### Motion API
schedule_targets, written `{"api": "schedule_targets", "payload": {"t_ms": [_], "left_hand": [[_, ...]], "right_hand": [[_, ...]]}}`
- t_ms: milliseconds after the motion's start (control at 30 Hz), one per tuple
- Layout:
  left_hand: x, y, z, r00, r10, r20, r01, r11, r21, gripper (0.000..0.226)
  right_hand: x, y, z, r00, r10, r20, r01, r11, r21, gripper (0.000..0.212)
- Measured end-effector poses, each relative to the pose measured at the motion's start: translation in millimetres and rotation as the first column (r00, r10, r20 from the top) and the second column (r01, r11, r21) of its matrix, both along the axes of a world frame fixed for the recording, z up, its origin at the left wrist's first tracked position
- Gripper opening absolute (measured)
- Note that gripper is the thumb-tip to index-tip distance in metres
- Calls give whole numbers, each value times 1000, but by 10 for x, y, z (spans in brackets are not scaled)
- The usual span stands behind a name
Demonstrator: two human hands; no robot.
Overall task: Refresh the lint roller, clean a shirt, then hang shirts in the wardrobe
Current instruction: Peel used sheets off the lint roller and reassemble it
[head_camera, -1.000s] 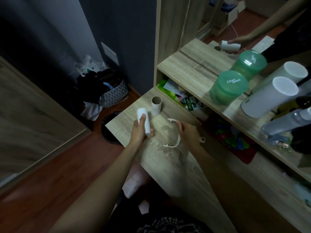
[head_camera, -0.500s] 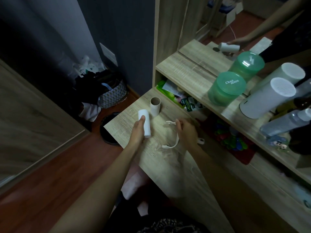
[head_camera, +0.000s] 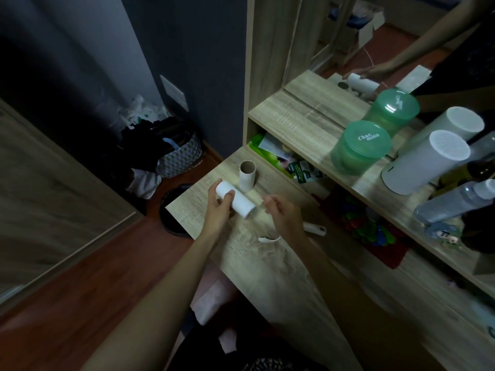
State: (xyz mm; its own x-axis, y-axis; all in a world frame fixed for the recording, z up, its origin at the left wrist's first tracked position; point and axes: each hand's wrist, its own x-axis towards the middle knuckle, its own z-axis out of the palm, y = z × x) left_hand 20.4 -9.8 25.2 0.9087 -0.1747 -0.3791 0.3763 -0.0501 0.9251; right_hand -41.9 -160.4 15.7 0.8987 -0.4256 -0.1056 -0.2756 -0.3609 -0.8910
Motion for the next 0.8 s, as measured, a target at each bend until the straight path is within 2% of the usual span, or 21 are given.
{"api": "schedule_targets", "payload": {"t_ms": [133, 267, 367, 467, 567, 800], "left_hand": [[14, -15, -13, 993, 61, -101, -68, 996, -62, 33], [4, -20, 8, 983, 111, -146, -128, 986, -109, 39], [-5, -21, 0, 973, 110, -201, -142, 978, -153, 38], [21, 15, -19, 968, 110, -227, -145, 979, -143, 34], [74, 74, -49, 965, 83, -247, -115, 986, -118, 39], [134, 155, -126, 967, 55, -250, -73, 995, -66, 38]], "right_hand": [[59, 81, 99, 997, 28, -72, 0, 930, 366, 19], [64, 142, 129, 993, 23, -115, 42, 845, 534, 24], [45, 173, 74, 995, 34, -91, 15, 872, 489, 41], [25, 158, 64, 998, 45, -52, -23, 928, 373, 42], [20, 136, 50, 999, 24, -23, -14, 940, 342, 45], [48, 174, 30, 991, -129, 16, 118, 944, 309, 30]]}}
